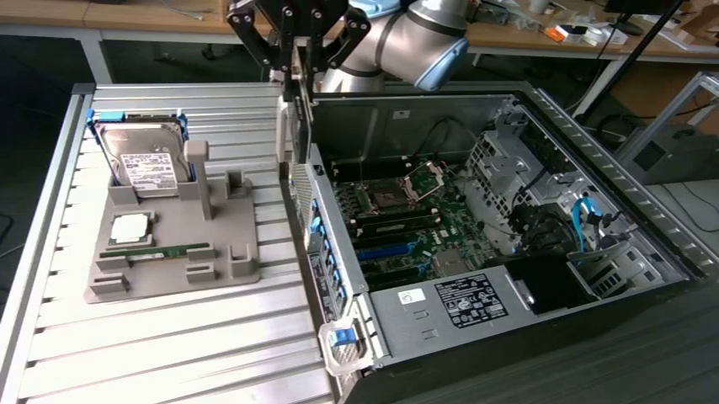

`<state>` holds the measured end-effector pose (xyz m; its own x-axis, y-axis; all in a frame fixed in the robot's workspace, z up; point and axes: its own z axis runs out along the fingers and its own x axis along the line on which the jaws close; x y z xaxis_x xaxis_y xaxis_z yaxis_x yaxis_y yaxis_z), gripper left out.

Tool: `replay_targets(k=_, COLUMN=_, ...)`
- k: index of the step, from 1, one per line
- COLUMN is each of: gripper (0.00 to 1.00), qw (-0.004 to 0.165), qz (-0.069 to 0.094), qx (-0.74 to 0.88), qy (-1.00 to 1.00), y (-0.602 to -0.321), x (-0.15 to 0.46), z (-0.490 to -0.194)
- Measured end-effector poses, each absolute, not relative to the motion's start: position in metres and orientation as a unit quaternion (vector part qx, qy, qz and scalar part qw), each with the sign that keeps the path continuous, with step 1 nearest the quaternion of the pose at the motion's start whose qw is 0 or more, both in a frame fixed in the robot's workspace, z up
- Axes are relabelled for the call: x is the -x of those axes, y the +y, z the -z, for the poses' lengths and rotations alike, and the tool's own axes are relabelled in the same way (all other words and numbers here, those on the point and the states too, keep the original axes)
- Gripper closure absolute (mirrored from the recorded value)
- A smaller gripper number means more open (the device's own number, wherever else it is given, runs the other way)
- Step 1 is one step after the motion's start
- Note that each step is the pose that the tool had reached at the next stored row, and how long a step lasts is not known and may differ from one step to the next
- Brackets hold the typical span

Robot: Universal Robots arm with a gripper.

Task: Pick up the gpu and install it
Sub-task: 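Pick up the gpu and move the gpu toward the slot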

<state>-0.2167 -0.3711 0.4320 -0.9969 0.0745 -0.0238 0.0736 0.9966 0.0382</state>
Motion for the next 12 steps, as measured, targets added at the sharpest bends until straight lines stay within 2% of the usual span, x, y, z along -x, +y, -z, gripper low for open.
replay_targets(k=12, gripper=0.73, qw=0.013, qz=-0.015, qx=-0.037, qy=0.999, y=-0.374, x=0.19, z=-0.432)
